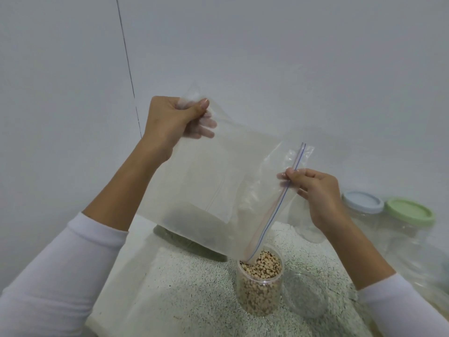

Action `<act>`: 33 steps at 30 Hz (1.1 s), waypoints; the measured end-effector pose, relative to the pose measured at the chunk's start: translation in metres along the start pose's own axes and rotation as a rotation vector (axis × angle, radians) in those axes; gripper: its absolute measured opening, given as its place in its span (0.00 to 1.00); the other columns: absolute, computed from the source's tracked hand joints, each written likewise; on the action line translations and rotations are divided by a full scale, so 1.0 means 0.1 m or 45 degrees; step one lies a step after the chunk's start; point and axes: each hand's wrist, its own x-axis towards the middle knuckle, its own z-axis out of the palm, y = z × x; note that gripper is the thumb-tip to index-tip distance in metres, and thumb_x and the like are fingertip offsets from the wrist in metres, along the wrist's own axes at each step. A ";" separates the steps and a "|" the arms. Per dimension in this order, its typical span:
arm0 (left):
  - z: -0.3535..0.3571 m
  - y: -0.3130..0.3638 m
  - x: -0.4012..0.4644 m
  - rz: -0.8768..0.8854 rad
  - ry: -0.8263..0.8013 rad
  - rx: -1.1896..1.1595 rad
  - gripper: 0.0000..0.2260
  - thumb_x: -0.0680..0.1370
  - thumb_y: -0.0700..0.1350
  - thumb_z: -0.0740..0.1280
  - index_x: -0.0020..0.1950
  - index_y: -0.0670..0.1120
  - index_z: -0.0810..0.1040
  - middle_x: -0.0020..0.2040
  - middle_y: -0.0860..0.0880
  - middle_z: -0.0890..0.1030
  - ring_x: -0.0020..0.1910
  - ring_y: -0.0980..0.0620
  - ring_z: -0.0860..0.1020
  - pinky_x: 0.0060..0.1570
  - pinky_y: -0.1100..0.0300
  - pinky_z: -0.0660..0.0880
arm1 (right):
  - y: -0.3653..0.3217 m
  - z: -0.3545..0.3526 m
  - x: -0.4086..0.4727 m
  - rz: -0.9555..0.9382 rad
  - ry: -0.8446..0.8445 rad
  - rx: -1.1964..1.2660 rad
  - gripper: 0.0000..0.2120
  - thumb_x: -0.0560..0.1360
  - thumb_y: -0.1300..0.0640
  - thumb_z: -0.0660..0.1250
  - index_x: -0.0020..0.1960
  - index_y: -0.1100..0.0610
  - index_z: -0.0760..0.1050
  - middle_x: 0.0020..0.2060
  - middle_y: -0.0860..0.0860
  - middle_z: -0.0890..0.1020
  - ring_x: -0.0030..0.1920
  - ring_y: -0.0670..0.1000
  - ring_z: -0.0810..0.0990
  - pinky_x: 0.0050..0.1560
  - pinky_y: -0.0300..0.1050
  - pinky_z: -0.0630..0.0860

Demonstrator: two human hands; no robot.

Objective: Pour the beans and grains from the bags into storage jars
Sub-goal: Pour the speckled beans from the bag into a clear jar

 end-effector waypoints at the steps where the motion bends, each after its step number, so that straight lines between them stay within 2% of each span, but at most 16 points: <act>1: -0.01 0.01 0.01 0.004 0.007 -0.006 0.10 0.77 0.45 0.68 0.41 0.39 0.80 0.30 0.49 0.83 0.29 0.51 0.83 0.29 0.65 0.75 | 0.00 0.00 0.00 -0.009 0.011 0.003 0.06 0.74 0.60 0.69 0.44 0.63 0.81 0.43 0.52 0.85 0.35 0.44 0.82 0.67 0.50 0.69; 13: -0.03 0.00 0.04 0.017 0.005 -0.009 0.10 0.78 0.44 0.68 0.40 0.40 0.80 0.30 0.50 0.83 0.29 0.52 0.82 0.29 0.65 0.75 | 0.01 0.03 0.04 -0.030 0.002 -0.015 0.06 0.74 0.59 0.69 0.44 0.62 0.81 0.43 0.51 0.85 0.36 0.43 0.82 0.69 0.53 0.65; 18: -0.06 -0.01 0.07 0.019 0.024 -0.009 0.10 0.78 0.44 0.68 0.40 0.40 0.80 0.30 0.50 0.83 0.29 0.52 0.82 0.29 0.64 0.76 | 0.01 0.03 0.09 -0.022 0.013 -0.011 0.06 0.74 0.59 0.69 0.45 0.63 0.81 0.42 0.51 0.85 0.36 0.43 0.82 0.58 0.45 0.71; 27: -0.28 -0.09 0.16 -0.024 0.128 -0.033 0.10 0.77 0.45 0.69 0.40 0.41 0.80 0.30 0.50 0.83 0.30 0.51 0.83 0.30 0.63 0.77 | -0.10 0.21 0.21 -0.012 -0.065 -0.003 0.05 0.73 0.59 0.70 0.41 0.61 0.81 0.39 0.50 0.86 0.39 0.49 0.83 0.64 0.54 0.71; 33: -0.50 -0.25 0.13 -0.136 0.225 -0.193 0.10 0.77 0.44 0.69 0.39 0.39 0.78 0.28 0.50 0.80 0.30 0.51 0.82 0.32 0.63 0.77 | -0.15 0.30 0.32 -0.031 -0.119 -0.029 0.05 0.74 0.60 0.69 0.43 0.63 0.81 0.38 0.51 0.86 0.38 0.50 0.83 0.59 0.51 0.75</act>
